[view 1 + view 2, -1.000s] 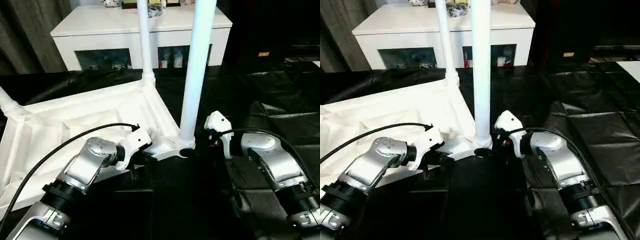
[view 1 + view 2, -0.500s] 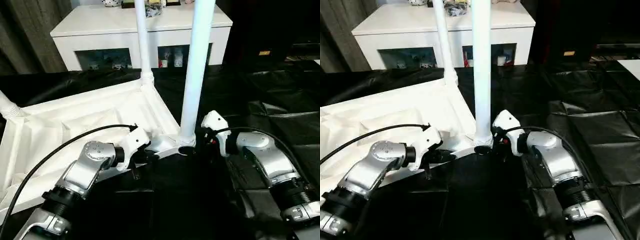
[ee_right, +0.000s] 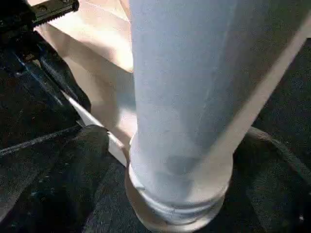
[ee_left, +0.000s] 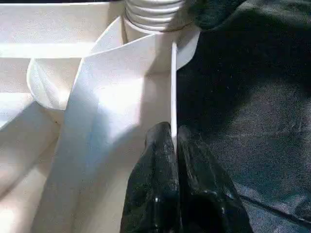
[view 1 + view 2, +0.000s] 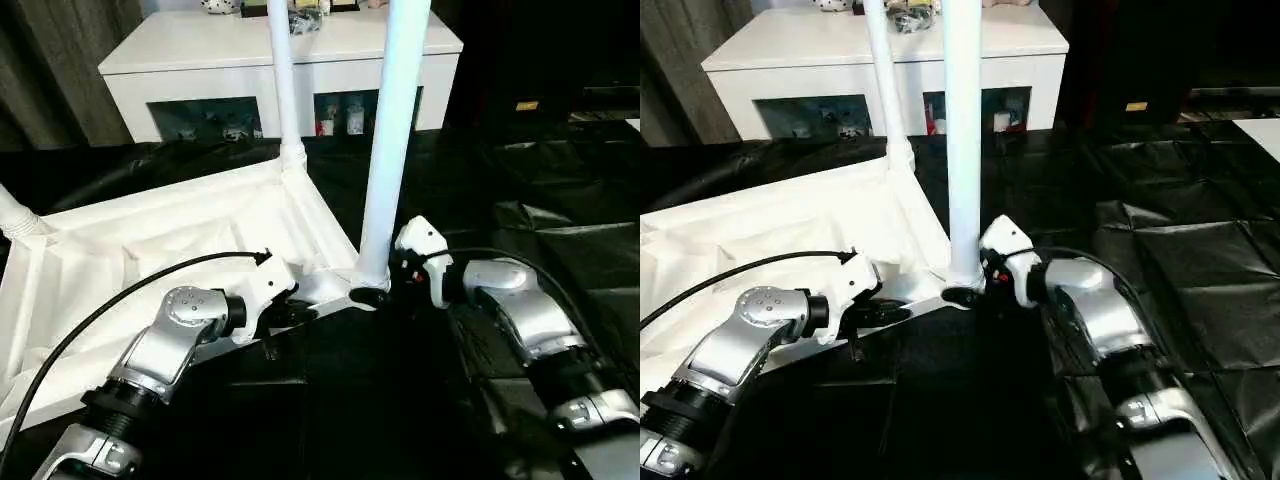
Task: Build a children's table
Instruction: Rotate leg to tighten
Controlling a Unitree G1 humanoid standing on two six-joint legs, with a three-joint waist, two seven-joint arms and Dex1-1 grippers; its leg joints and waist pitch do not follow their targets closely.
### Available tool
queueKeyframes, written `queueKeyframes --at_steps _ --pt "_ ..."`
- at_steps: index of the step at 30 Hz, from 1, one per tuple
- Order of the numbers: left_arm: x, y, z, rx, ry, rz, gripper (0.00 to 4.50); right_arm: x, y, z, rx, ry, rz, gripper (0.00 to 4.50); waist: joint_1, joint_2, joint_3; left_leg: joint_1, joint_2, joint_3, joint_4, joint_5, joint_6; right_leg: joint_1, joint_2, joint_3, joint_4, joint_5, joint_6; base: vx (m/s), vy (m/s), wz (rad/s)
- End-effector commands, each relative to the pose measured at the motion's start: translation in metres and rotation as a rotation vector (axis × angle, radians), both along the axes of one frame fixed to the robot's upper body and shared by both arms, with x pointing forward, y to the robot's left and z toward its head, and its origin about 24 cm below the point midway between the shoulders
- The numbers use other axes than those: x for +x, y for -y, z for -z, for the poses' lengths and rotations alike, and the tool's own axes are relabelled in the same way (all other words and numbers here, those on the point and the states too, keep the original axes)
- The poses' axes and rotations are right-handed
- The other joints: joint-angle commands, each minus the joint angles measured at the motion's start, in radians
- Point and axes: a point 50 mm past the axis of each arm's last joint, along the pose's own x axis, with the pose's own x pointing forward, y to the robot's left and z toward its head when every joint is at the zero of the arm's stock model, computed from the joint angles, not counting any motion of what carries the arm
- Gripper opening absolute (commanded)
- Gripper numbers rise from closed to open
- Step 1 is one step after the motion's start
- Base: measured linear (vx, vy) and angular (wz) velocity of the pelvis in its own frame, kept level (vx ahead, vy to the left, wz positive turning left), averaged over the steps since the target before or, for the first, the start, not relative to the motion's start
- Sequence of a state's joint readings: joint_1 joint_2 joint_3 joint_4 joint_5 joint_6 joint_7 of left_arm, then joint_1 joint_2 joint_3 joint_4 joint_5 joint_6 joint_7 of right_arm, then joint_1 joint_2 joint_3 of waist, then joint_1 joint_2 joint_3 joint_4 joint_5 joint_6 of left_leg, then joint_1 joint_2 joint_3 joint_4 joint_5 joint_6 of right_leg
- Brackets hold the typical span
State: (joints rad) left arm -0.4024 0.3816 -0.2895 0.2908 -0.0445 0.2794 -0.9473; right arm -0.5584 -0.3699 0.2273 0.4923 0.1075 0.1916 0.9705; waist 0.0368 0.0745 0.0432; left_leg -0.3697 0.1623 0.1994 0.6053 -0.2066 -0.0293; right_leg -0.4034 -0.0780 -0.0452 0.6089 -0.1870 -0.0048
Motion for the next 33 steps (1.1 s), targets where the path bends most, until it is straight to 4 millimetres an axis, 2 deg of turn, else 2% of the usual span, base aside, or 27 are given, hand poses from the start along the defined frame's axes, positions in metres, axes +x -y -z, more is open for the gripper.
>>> queueKeyframes --at_steps 1,4,5,9,10,14,20,23,24,25,28,29,30,31,32,33 --pt "-0.002 0.002 -0.002 -0.059 0.005 -0.002 0.00 0.004 -0.001 -0.006 0.014 0.014 -0.010 3.79 0.005 -0.018 -0.062 0.007 0.064 -0.032 -0.066 -0.135 0.092 0.049 -0.069 0.038 -0.064 -0.124 -0.281 0.000 0.000 0.00" --pt "-0.002 0.001 -0.002 -0.054 0.002 0.000 0.00 0.003 -0.001 -0.005 0.012 0.008 -0.020 3.69 0.005 -0.017 -0.063 0.007 0.064 -0.031 -0.065 -0.133 0.094 0.049 -0.068 0.038 -0.062 -0.117 -0.283 0.000 0.000 0.00" --pt "-0.002 0.001 -0.002 -0.053 0.001 0.000 0.00 0.003 -0.001 -0.005 0.011 0.007 -0.022 3.49 0.005 -0.018 -0.062 0.007 0.064 -0.031 -0.066 -0.134 0.095 0.049 -0.068 0.037 -0.063 -0.120 -0.283 0.000 0.000 0.00" --pt "-0.002 -0.001 -0.001 -0.048 -0.002 0.002 0.00 0.004 -0.001 -0.004 0.008 0.005 -0.023 3.19 0.005 -0.017 -0.063 0.008 0.064 -0.031 -0.065 -0.134 0.094 0.049 -0.068 0.038 -0.063 -0.120 -0.282 0.000 0.000 0.00" --pt "-0.001 -0.001 -0.001 -0.047 -0.003 0.002 0.00 0.004 -0.001 -0.004 0.011 0.006 -0.018 3.11 0.006 -0.014 -0.063 0.008 0.064 -0.031 -0.065 -0.134 0.094 0.049 -0.068 0.038 -0.063 -0.121 -0.283 0.000 0.000 0.00" --pt "-0.001 -0.001 -0.001 -0.046 -0.007 0.005 0.00 0.004 -0.001 -0.003 0.015 0.003 -0.019 2.82 0.006 -0.016 -0.064 0.008 0.064 -0.030 -0.064 -0.131 0.096 0.049 -0.068 0.037 -0.062 -0.111 -0.287 0.000 0.000 0.00" --pt "-0.003 -0.002 0.000 -0.039 -0.016 0.010 0.00 0.002 0.000 0.001 0.008 -0.008 -0.002 2.67 0.005 -0.016 -0.064 0.008 0.064 -0.030 -0.064 -0.132 0.095 0.049 -0.067 0.037 -0.061 -0.110 -0.287 0.000 0.000 0.00" --pt "-0.001 -0.002 0.002 -0.029 -0.023 -0.012 0.00 0.006 0.000 0.008 0.020 -0.018 0.115 2.67 0.000 -0.017 -0.062 0.004 0.062 -0.032 -0.066 -0.137 0.087 0.050 -0.069 0.037 -0.063 -0.130 -0.284 0.000 0.000 0.00" --pt "0.002 0.000 0.003 -0.018 -0.024 -0.043 0.00 0.009 -0.003 0.013 0.032 -0.028 0.212 2.66 -0.002 -0.018 -0.062 0.005 0.062 -0.033 -0.067 -0.140 0.083 0.051 -0.068 0.037 -0.064 -0.138 -0.281 0.000 0.000 0.00" --pt "0.006 0.005 0.004 -0.013 -0.023 -0.075 0.00 0.011 -0.006 0.018 0.038 -0.033 0.286 2.66 -0.007 -0.014 -0.058 0.008 0.062 -0.033 -0.070 -0.165 0.067 0.047 -0.068 0.039 -0.068 -0.178 -0.274 0.000 0.000 0.00" --pt "0.010 0.009 0.004 -0.013 -0.025 -0.105 0.00 0.013 -0.009 0.022 0.043 -0.044 0.349 2.65 -0.009 -0.015 -0.058 0.014 0.062 -0.033 -0.073 -0.196 0.041 0.044 -0.067 0.041 -0.075 -0.220 -0.260 0.000 0.000 0.00" --pt "0.016 0.016 0.004 -0.013 -0.024 -0.164 0.00 0.016 -0.013 0.026 0.044 -0.050 0.445 2.65 -0.008 -0.015 -0.058 0.014 0.062 -0.034 -0.073 -0.198 0.037 0.044 -0.068 0.040 -0.074 -0.222 -0.257 0.000 0.000 0.00" --pt "0.026 0.026 0.002 -0.016 -0.030 -0.253 0.00 0.020 -0.019 0.030 0.041 -0.065 0.553 2.65 -0.013 -0.015 -0.053 0.020 0.058 -0.028 -0.075 -0.222 0.019 0.035 -0.062 0.042 -0.079 -0.249 -0.254 0.000 0.000 0.00" --pt "0.032 0.033 0.001 -0.016 -0.036 -0.311 0.00 0.022 -0.023 0.033 0.036 -0.077 0.620 2.65 -0.012 -0.013 -0.053 0.024 0.058 -0.031 -0.076 -0.235 0.007 0.033 -0.064 0.043 -0.081 -0.273 -0.251 0.000 0.000 0.00" --pt "0.038 0.042 0.000 -0.013 -0.036 -0.354 0.00 0.025 -0.026 0.035 0.032 -0.074 0.702 2.65 -0.009 -0.015 -0.057 0.024 0.058 -0.035 -0.077 -0.240 -0.008 0.039 -0.068 0.042 -0.083 -0.292 -0.241 0.000 0.000 0.00" --pt "0.043 0.049 -0.002 -0.011 -0.032 -0.393 0.00 0.027 -0.030 0.036 0.032 -0.079 0.762 2.65 -0.010 -0.015 -0.056 0.024 0.056 -0.032 -0.077 -0.238 -0.008 0.037 -0.067 0.043 -0.085 -0.288 -0.238 0.000 0.000 0.00"
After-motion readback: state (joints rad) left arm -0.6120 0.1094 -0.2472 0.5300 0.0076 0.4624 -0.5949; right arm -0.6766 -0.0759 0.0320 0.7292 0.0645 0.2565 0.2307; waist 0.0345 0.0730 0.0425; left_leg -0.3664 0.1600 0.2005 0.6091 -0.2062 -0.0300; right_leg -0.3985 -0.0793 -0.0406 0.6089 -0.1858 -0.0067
